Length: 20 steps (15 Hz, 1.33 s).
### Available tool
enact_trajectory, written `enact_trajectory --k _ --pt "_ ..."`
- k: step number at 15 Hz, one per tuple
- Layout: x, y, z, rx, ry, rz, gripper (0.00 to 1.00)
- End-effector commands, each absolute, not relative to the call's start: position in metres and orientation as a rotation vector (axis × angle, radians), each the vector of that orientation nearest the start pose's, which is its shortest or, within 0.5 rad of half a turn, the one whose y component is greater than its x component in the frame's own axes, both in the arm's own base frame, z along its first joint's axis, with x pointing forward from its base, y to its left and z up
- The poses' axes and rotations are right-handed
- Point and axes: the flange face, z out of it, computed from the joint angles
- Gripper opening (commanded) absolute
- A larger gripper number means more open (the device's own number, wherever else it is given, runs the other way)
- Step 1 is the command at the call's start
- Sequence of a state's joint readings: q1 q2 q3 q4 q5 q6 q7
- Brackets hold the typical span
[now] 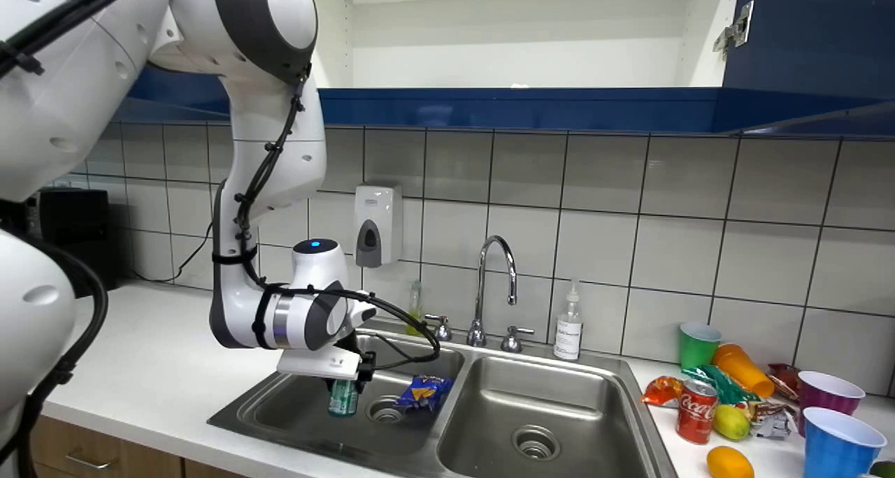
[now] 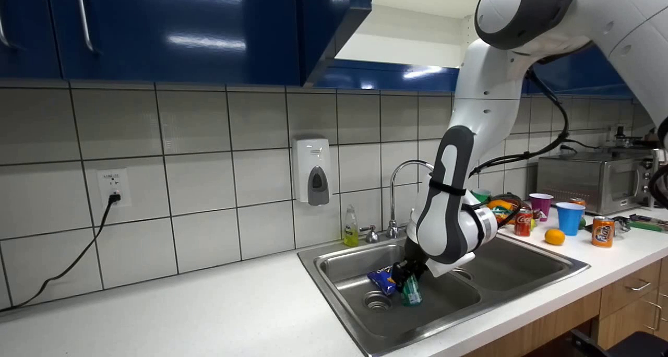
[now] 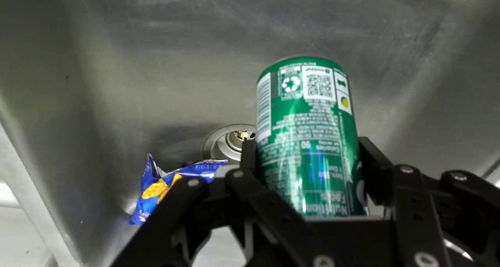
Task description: Move the can from the top cabinet to the left sink
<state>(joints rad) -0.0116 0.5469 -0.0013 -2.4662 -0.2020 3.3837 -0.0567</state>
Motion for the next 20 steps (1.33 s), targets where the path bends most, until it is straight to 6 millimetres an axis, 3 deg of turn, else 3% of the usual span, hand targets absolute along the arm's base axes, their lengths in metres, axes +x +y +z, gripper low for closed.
enact_trajectory --k 1,20 --pt "0.501 0.020 0.109 -3.062 -0.421 -0.608 0.38" --pt "0.538 0.047 0.035 -3.065 -0.453 -0.627 0.38"
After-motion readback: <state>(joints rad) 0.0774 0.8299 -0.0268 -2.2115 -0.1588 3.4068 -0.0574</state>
